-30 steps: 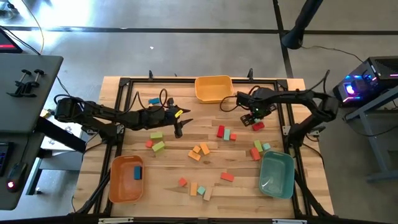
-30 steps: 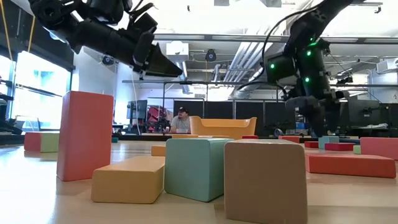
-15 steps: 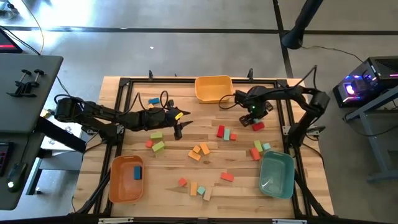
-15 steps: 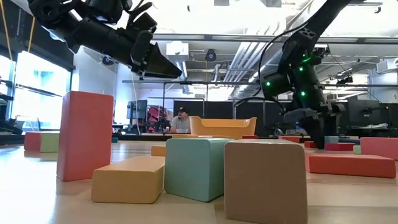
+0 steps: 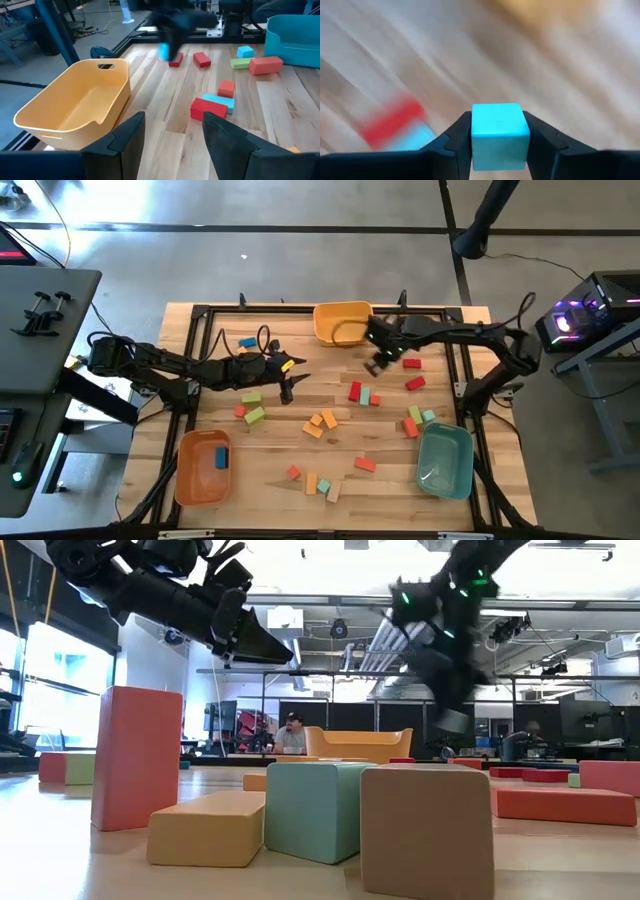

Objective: Sort blocks by size
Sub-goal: Put the small light blue block into the yellow bin, then put the thick orange block into the orange bin

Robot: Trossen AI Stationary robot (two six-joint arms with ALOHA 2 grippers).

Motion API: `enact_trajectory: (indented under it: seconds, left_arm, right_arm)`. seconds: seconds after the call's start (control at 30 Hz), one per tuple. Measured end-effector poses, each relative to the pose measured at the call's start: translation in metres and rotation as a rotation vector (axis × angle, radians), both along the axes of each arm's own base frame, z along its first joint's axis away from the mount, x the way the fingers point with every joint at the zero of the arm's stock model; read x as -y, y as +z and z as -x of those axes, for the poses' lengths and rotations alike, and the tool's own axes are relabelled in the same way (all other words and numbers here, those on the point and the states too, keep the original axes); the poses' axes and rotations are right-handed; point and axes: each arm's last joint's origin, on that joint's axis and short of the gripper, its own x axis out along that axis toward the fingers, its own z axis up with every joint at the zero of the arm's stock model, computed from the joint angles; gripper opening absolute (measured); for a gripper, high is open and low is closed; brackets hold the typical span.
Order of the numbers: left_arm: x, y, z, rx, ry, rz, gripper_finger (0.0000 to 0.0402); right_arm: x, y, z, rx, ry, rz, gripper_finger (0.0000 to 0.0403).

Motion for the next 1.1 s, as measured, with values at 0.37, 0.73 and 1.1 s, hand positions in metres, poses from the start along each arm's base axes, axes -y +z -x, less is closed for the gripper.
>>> enact_trajectory:
  seconds: [0.37,0.73,1.1]
  left_arm:
    - [0.000,0.001,0.000,0.004,-0.010,-0.034,0.0184]
    - [0.001,-0.001,0.000,-0.014,-0.006,-0.014,0.0184]
    - [0.001,-0.004,0.001,-0.050,0.001,-0.027,0.0184]
  right_arm:
    - [0.091,-0.012,-0.072,0.212,0.071,0.214,0.0130]
    - [0.121,-0.018,-0.093,0.117,0.138,0.226,0.0236]
    - [0.000,0.040,-0.053,-0.046,0.356,0.315,0.0242]
